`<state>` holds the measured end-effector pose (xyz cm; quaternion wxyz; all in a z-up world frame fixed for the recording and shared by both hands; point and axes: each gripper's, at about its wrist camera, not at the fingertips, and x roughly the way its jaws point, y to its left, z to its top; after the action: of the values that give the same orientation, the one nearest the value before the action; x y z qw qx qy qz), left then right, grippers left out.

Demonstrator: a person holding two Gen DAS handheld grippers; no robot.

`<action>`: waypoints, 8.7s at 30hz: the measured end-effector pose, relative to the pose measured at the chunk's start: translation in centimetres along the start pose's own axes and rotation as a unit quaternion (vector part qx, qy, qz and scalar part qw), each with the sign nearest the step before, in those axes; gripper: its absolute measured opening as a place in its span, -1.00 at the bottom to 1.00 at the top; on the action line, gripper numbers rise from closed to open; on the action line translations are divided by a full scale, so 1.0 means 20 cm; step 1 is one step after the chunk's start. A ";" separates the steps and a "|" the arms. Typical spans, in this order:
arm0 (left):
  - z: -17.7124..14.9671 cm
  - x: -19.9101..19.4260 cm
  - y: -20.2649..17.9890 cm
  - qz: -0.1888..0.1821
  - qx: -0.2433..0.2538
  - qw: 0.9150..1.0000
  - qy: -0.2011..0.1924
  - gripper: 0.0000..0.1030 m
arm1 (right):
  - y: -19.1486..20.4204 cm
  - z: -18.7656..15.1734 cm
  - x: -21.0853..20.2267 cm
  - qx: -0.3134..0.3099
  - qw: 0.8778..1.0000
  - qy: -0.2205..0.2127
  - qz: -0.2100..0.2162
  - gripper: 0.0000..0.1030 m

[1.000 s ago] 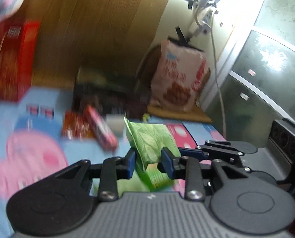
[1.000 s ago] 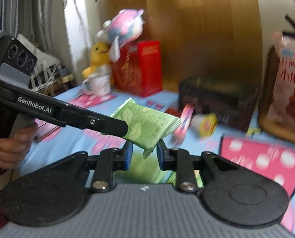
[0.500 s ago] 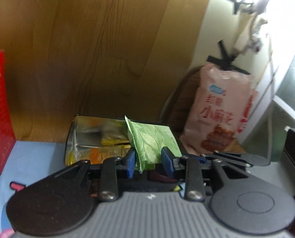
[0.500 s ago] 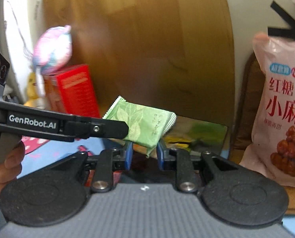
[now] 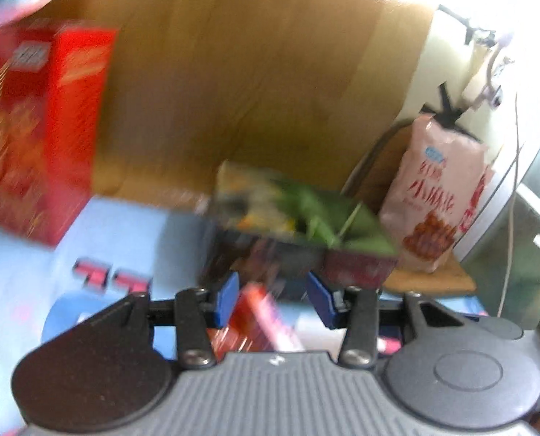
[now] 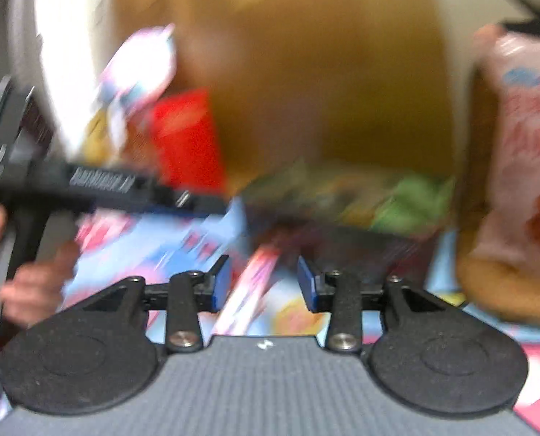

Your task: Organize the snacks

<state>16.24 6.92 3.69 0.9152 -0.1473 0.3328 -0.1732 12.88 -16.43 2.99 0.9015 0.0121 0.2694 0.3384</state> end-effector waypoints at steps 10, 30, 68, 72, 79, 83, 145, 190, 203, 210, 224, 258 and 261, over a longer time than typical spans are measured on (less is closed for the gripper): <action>-0.11 -0.03 -0.01 0.003 0.001 1.000 0.026 -0.15 | 0.07 -0.10 0.14 -0.052 0.993 0.102 -0.007 -0.46; -0.13 0.24 -0.10 0.023 0.012 0.997 0.073 -0.21 | -0.14 -0.27 -0.16 0.016 0.997 0.049 -0.054 -0.17; -0.92 -0.59 -0.20 -0.048 0.012 0.998 0.044 -0.33 | 0.39 -0.61 -0.60 0.038 0.997 0.068 -0.028 -0.23; -0.93 -0.63 -0.21 -0.049 0.023 0.998 0.032 -0.06 | 0.41 -0.62 -0.61 0.036 0.997 0.066 -0.032 -0.11; -0.91 -0.68 -0.17 -0.045 0.018 0.999 0.004 0.12 | 0.43 -0.68 -0.61 0.017 0.997 0.063 -0.038 0.06; -0.91 -0.66 -0.17 -0.047 0.014 0.999 0.010 0.11 | 0.47 -0.71 -0.60 -0.006 0.997 0.049 -0.052 0.15; -0.81 -0.49 -0.12 -0.014 0.000 1.000 0.020 -0.14 | 0.49 -0.60 -0.40 -0.047 0.995 0.021 -0.086 -0.16; -0.26 -0.06 -0.15 0.008 0.018 0.999 0.032 -0.15 | 0.03 -0.20 -0.17 -0.007 0.997 -0.014 -0.071 -0.16; 0.31 0.25 -0.27 0.067 0.061 0.996 -0.024 -0.17 | -0.25 0.29 0.06 0.030 0.993 -0.069 -0.087 -0.07; 0.26 0.26 -0.14 0.055 0.043 0.997 -0.017 -0.10 | -0.33 0.27 0.13 0.042 0.987 -0.062 -0.145 -0.04; -0.02 0.20 0.22 0.018 -0.048 0.997 0.052 -0.13 | 0.00 -0.04 0.17 0.063 0.992 0.103 0.025 -0.17; -0.77 -0.89 0.41 0.035 -0.108 0.994 0.000 -0.51 | 0.91 -0.35 -0.02 -0.019 0.938 0.212 0.273 -0.45; -0.79 -0.90 0.43 0.017 -0.117 0.993 0.000 -0.39 | 0.81 -0.35 -0.09 0.013 0.944 0.207 0.255 -0.37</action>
<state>-5.22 19.57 -1.19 0.8945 -0.2479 0.3531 -0.1170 -1.50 -6.22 1.09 0.7093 0.0213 0.4424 0.5483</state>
